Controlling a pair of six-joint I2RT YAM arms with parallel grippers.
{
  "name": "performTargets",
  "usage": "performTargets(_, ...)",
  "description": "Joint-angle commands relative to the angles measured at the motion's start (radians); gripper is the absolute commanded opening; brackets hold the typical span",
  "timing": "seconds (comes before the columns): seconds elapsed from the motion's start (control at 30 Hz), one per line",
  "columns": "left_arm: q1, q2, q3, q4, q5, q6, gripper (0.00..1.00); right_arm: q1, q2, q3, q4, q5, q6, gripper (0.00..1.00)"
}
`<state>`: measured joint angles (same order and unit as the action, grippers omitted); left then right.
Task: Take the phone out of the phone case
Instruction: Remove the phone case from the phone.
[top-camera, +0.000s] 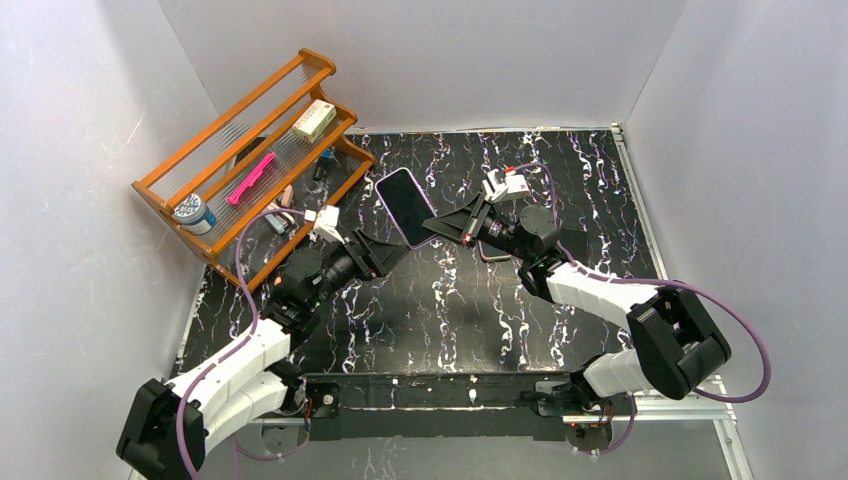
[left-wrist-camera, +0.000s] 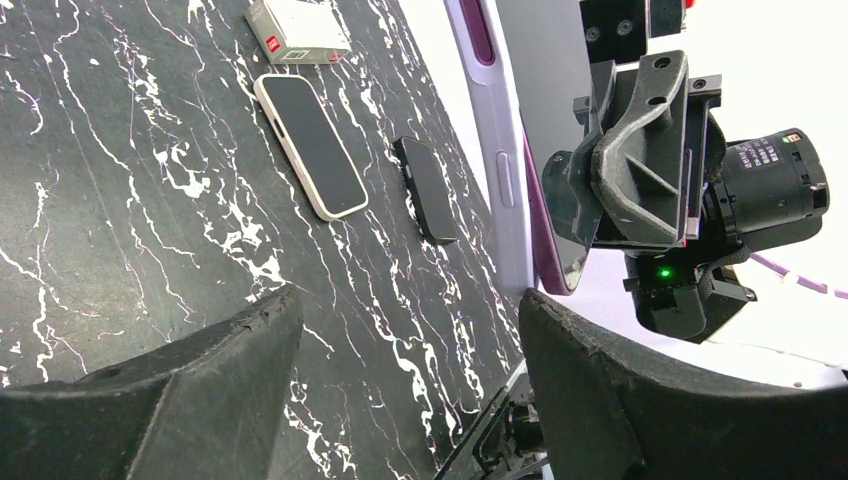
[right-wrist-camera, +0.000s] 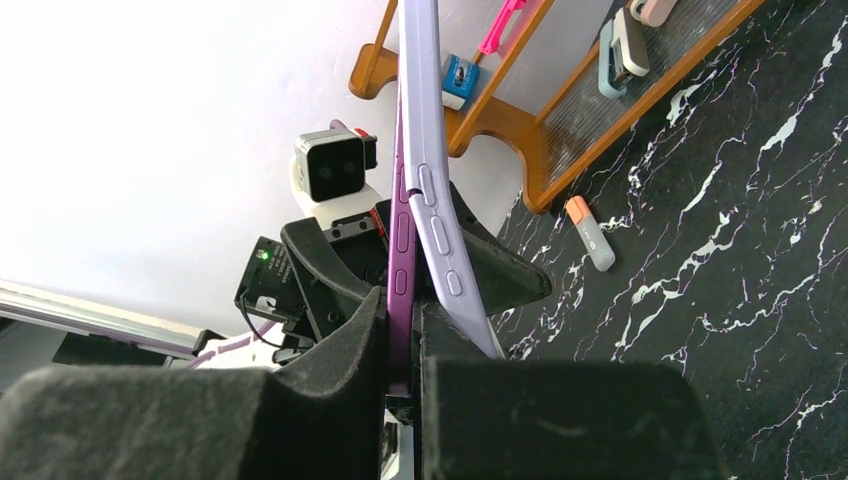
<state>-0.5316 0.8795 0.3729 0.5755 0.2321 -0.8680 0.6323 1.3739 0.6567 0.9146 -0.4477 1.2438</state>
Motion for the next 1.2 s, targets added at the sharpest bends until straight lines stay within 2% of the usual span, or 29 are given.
performTargets(0.0, 0.004, 0.015, 0.006, 0.021, -0.013, -0.005, 0.76, 0.001, -0.041, 0.020, 0.132, -0.023, 0.029, 0.01)
performTargets(0.43, 0.004, 0.091, 0.042, 0.209, 0.034, -0.150, 0.76, 0.003, -0.042, -0.004, 0.144, -0.037, 0.046, 0.01)
performTargets(0.87, 0.002, 0.071, 0.023, 0.230, 0.074, -0.153, 0.76, 0.003, -0.039, -0.002, 0.147, -0.036, 0.043, 0.01)
performTargets(1.17, 0.002, 0.122, 0.037, 0.231, -0.001, -0.163, 0.71, 0.004, -0.038, 0.003, 0.146, -0.064, 0.057, 0.01)
